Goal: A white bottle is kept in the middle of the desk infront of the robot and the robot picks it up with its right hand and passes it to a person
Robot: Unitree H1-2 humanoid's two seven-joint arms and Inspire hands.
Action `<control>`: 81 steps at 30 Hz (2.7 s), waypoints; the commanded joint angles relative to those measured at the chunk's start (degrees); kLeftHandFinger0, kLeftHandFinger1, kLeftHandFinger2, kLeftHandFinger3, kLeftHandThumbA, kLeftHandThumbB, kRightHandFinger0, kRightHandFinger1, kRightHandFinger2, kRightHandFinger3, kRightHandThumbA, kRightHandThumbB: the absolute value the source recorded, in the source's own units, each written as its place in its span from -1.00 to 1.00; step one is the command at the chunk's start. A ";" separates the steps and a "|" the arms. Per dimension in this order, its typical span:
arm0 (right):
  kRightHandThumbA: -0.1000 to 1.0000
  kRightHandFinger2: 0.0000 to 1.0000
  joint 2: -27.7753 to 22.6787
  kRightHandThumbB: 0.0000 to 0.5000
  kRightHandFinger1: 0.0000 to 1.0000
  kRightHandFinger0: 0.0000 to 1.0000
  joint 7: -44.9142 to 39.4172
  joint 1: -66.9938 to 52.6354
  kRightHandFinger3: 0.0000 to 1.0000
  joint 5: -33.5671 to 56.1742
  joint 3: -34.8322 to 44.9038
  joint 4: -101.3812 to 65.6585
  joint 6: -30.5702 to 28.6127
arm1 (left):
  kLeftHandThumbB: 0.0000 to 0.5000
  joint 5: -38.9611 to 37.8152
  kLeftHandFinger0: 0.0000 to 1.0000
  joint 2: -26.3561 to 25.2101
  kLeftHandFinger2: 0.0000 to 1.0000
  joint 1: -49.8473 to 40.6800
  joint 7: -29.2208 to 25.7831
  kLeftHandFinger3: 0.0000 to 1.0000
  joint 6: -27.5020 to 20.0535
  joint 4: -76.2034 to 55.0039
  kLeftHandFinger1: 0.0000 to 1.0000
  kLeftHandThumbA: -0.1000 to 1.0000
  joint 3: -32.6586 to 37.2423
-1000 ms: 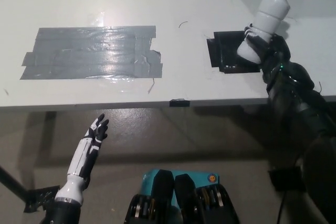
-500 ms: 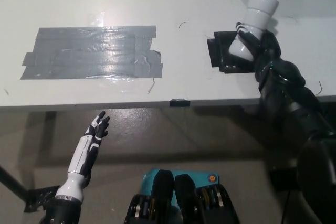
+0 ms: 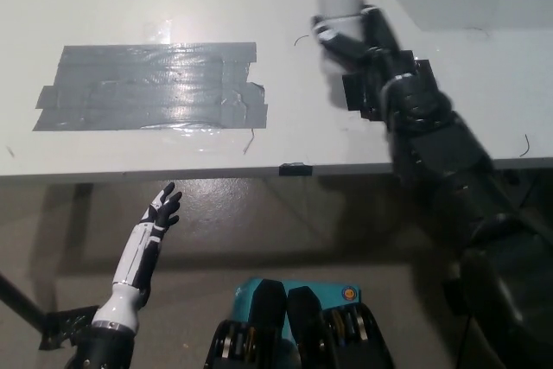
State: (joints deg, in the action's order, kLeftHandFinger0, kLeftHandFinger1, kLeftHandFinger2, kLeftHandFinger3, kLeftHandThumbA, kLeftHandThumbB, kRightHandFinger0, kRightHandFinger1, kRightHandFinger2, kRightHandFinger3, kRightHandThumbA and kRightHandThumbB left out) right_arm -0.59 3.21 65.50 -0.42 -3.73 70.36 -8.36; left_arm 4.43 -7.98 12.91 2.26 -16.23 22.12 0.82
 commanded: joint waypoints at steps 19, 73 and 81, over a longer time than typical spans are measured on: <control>-1.00 0.81 2.63 -0.28 0.20 -0.68 -1.63 4.15 0.60 -4.16 -3.93 2.96 -2.64 | -0.62 0.08 1.00 -1.00 1.00 1.17 0.77 1.00 -0.41 -1.85 1.00 0.87 0.37; 1.00 1.00 -7.36 0.33 1.00 1.00 -10.78 -49.73 1.00 2.16 1.72 -81.59 -6.06 | -0.81 -0.61 1.00 -1.53 1.00 -0.15 0.54 1.00 -0.32 -0.35 1.00 0.76 0.49; 1.00 1.00 -5.96 -0.03 1.00 1.00 -9.83 -56.49 1.00 4.08 1.11 -77.45 -6.62 | -0.85 -0.58 1.00 -1.21 1.00 -1.40 0.05 1.00 -0.78 0.61 1.00 0.72 0.36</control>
State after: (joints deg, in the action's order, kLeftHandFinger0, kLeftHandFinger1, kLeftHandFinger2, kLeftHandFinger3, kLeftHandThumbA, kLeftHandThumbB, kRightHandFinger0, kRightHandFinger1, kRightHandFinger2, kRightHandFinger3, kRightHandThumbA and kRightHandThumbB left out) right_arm -5.26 -3.80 12.38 -0.88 -2.46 3.98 -14.50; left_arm 4.43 -8.56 12.22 2.22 -15.33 23.06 1.81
